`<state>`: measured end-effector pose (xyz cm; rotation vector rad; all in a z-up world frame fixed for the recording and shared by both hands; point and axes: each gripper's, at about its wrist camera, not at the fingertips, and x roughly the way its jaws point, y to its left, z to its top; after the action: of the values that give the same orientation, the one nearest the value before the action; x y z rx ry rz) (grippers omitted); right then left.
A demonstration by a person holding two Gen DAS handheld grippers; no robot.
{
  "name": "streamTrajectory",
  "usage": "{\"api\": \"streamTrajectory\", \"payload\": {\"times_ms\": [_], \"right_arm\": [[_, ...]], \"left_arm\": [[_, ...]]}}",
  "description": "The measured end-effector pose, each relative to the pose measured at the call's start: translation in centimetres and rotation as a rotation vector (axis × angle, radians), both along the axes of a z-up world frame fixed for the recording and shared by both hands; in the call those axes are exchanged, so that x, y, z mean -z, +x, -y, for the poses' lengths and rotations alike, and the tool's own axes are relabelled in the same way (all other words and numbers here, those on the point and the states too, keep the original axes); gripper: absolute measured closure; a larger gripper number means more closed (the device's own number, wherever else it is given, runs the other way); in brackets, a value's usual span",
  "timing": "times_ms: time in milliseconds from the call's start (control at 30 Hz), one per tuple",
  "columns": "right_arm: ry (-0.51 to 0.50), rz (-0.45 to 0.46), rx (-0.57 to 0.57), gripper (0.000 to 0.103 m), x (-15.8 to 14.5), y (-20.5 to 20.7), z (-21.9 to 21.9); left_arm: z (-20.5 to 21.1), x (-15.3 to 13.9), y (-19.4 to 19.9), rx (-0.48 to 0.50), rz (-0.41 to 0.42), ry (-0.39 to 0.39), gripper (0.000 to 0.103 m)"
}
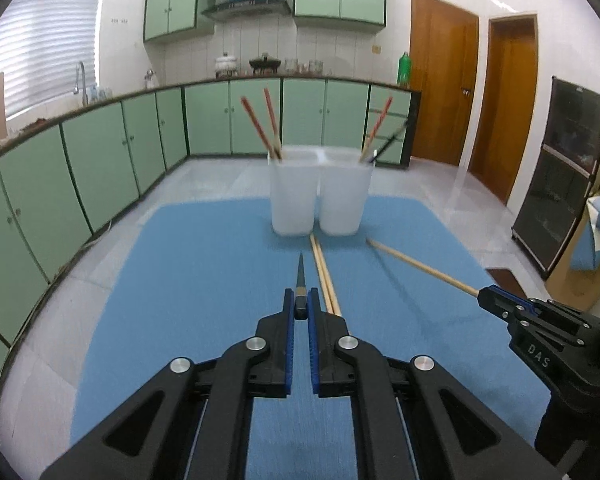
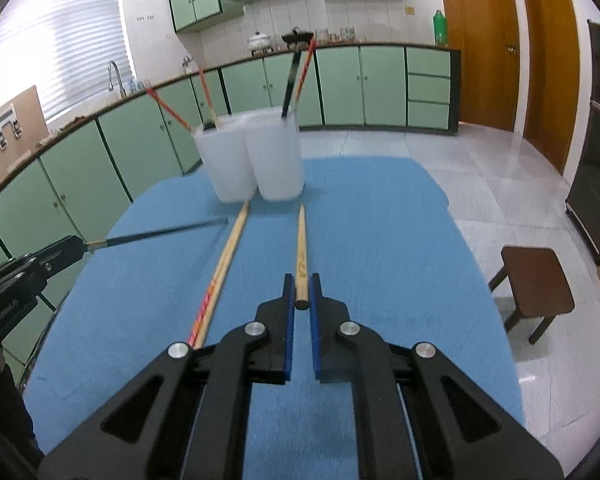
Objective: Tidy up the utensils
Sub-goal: 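Lift the black and plain chopsticks into the white holder with both tools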
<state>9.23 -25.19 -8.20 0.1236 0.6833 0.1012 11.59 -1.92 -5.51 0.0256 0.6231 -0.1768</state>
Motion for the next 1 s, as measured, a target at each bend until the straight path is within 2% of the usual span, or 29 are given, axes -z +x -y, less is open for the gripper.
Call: {"api": "streamTrajectory", "payload": {"times_ms": [367,733,1000], "right_arm": [[0.038,0.128,-0.074,0.097,-8.0,2.6,1.3],[0.062,0.147,-0.155,0.097,-13.2,6.6,1.4],[0.095,0.213,-0.178,0.097,-18.0,9.2,1.4]], "left_arm": [[-0.2,-4.9,2.2,0.035,0.114,-0.009,0.097],[-0.1,-7.7,5.2,0.073,0.143,-0.071,0.097],[0.4,-11.6,6.8,0.085,0.245,-0.084,0.097]]}}
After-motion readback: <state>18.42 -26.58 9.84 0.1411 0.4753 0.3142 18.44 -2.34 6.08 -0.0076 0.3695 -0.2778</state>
